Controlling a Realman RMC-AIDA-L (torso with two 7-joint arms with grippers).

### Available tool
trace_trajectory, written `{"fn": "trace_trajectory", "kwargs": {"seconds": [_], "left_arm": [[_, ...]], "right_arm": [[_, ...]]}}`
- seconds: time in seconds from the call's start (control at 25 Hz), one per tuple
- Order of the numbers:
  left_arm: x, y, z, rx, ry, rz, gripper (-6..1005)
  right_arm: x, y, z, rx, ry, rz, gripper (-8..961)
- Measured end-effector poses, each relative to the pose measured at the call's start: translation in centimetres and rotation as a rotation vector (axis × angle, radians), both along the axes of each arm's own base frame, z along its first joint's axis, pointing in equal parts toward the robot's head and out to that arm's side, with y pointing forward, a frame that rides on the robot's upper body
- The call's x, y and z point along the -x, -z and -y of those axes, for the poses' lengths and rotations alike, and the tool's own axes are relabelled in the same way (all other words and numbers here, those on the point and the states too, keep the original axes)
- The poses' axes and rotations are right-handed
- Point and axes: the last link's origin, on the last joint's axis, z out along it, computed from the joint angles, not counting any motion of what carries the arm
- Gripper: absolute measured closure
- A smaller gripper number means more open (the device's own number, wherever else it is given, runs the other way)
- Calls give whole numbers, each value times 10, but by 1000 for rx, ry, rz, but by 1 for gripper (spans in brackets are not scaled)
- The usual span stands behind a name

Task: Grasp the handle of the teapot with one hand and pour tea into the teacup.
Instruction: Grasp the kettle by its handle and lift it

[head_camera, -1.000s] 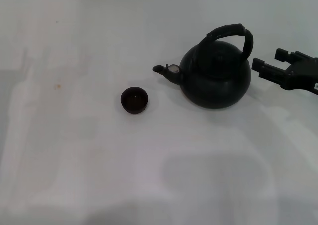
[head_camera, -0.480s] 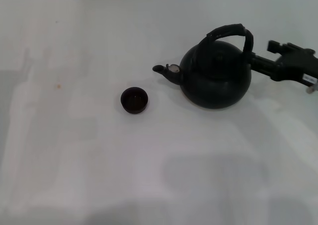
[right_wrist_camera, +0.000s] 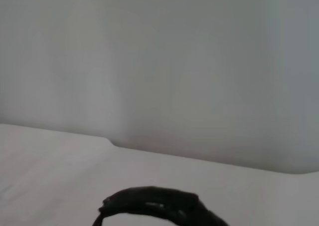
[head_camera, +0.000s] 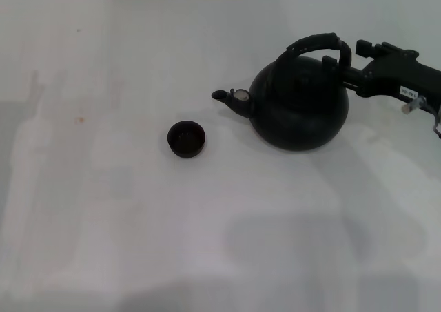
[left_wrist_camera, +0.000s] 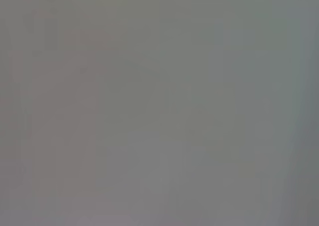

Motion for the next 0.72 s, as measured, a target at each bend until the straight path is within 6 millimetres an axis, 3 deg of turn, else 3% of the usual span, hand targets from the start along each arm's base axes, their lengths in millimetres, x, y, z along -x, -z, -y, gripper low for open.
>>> {"fn": "trace_trajectory", "kwargs": {"seconds": [0.2,0.72], "left_arm": [[0,0,0,0,1,-1,133],[3,-2,1,0,-7,-10,133]], "right_arm": [[5,1,-5,-9,-14,9,172],[13,5,-14,5,-32,-2,347]]}}
